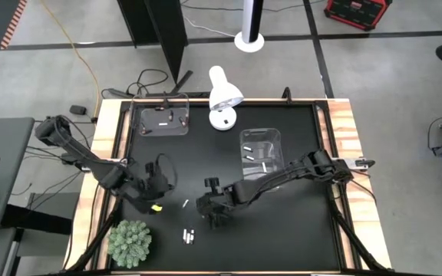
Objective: Sort batteries
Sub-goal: Put the silver battery into the bottom transparent bin
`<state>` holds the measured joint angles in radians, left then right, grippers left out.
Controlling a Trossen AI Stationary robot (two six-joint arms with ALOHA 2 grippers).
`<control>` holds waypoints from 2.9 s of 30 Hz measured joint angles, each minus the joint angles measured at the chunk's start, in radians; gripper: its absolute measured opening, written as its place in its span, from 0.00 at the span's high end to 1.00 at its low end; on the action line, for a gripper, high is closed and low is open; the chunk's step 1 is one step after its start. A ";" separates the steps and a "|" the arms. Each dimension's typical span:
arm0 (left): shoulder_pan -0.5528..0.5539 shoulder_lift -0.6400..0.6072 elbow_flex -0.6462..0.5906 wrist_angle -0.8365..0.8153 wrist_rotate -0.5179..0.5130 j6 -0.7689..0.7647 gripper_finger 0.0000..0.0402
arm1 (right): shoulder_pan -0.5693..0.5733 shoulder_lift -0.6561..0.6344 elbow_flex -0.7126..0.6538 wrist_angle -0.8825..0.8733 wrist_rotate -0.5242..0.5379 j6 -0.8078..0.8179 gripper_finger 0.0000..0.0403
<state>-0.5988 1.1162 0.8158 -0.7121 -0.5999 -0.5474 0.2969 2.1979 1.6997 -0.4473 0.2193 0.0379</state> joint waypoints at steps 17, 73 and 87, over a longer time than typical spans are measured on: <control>0.072 0.468 0.004 -0.049 0.333 0.147 0.82 | -0.029 -0.003 0.000 0.027 0.000 0.008 0.64; 0.097 0.044 0.000 -0.128 0.129 -0.113 0.82 | -0.315 0.069 -0.113 0.073 -0.098 0.207 0.74; 0.097 0.160 0.000 -0.272 0.164 -0.240 0.82 | -0.287 0.069 -0.114 0.054 -0.093 0.257 0.90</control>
<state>-0.5018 1.2758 0.8162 -0.9842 -0.4361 -0.7871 0.0097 2.2665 1.5852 -0.3935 0.1261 0.2947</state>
